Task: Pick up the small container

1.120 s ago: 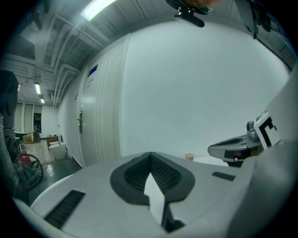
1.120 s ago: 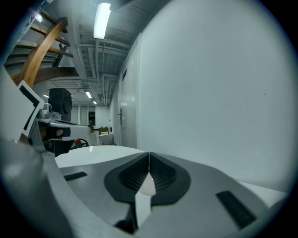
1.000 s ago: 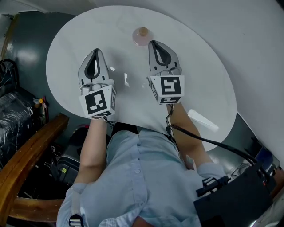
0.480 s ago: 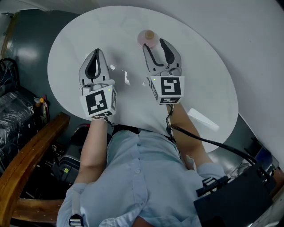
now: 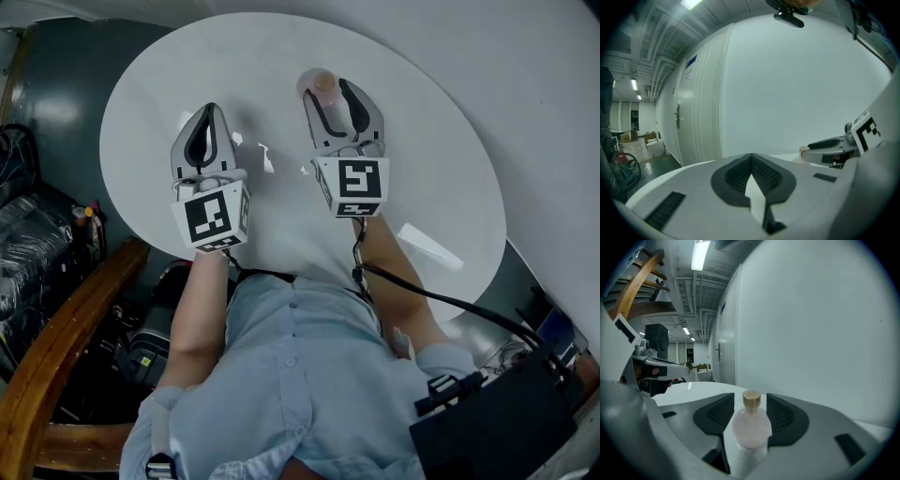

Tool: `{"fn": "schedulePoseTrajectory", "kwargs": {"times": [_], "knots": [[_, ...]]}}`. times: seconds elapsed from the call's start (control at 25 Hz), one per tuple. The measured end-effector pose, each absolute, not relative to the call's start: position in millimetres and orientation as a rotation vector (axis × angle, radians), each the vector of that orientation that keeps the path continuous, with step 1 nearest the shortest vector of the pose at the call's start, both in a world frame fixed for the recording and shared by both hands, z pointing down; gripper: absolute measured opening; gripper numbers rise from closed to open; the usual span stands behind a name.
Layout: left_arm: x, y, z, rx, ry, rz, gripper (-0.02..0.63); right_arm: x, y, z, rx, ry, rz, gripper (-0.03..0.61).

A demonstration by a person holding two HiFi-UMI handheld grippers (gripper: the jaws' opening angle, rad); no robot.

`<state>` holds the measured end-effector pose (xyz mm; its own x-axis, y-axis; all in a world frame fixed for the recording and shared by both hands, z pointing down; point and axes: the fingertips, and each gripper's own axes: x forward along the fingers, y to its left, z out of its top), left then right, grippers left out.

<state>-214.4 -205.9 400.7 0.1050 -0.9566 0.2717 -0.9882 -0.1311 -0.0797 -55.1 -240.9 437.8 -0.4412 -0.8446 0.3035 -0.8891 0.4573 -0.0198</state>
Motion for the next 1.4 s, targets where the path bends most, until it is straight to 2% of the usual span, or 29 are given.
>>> {"fn": "schedulePoseTrajectory", "kwargs": {"times": [0.72, 1.04, 1.16, 1.4], "knots": [[-213, -220, 405, 2.263, -1.938, 0.402, 0.0, -62, -256, 445, 1.512, -2.424, 0.264, 0.19], [-219, -220, 404, 2.254, -1.947, 0.397, -0.001, -63, -257, 445, 1.522, -2.412, 0.252, 0.158], [-220, -219, 404, 2.251, -1.948, 0.394, -0.002, -60, -259, 445, 1.537, -2.397, 0.245, 0.127], [-221, -218, 403, 2.251, -1.951, 0.389, -0.002, -59, -260, 445, 1.557, -2.392, 0.248, 0.126]]}}
